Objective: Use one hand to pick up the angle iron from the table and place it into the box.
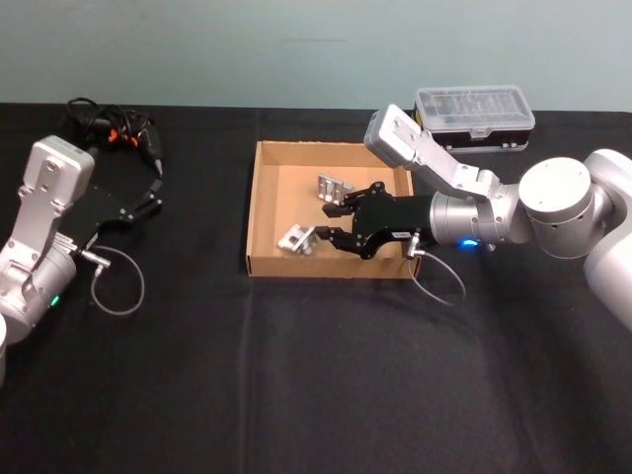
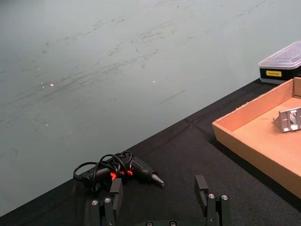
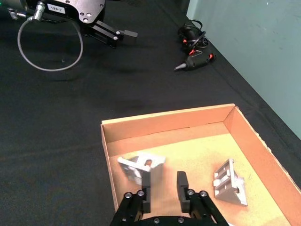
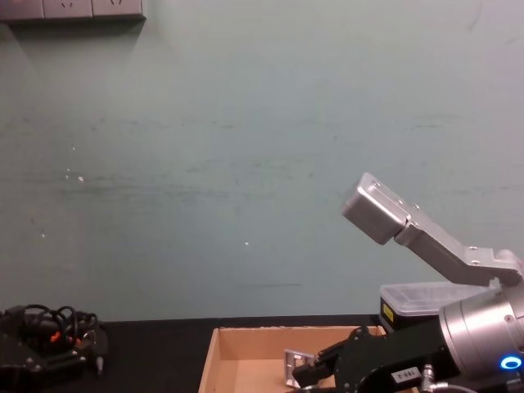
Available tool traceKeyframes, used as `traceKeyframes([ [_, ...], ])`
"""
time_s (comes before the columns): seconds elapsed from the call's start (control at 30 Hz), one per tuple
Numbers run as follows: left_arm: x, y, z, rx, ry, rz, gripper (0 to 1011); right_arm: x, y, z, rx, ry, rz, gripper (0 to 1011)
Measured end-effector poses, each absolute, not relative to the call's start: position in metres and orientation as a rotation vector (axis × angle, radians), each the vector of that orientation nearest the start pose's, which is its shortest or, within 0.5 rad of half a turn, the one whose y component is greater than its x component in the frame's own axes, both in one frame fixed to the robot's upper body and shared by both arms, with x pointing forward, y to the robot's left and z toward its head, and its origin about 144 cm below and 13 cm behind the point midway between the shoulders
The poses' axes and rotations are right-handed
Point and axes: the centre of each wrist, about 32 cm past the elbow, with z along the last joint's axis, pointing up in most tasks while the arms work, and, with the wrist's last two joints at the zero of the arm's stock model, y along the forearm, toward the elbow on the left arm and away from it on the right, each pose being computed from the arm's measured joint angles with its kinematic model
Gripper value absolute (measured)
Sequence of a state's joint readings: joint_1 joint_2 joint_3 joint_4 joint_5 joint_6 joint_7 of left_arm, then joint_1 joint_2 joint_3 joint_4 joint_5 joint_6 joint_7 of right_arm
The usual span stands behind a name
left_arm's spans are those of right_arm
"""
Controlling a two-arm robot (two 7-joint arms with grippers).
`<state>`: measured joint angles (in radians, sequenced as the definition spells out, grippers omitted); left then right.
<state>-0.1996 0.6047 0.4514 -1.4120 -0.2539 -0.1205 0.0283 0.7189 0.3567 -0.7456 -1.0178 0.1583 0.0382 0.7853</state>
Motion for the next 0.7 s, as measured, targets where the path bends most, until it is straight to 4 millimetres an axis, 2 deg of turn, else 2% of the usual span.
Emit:
traceKeyframes([
  [0.13,0.489,0.31,1.14,0.304,-0.285,1.248,1000,0.612,-0.216,1.198,-0.529,-0.177,-0.389,422],
  [0.17,0.489,0.31,1.14,0.305,-0.285,1.248,1000,0.611,-0.216,1.199,-0.523,-0.181,-0.392,484],
  [0.4,0.489,0.31,1.14,0.304,-0.285,1.248,1000,0.6,-0.224,1.208,-0.472,-0.198,-0.433,663],
  [0.53,0.489,0.31,1.14,0.305,-0.285,1.248,1000,0.587,-0.235,1.219,-0.413,-0.218,-0.507,816],
  [0.7,0.489,0.31,1.14,0.305,-0.285,1.248,1000,0.566,-0.255,1.227,-0.353,-0.231,-0.645,937],
])
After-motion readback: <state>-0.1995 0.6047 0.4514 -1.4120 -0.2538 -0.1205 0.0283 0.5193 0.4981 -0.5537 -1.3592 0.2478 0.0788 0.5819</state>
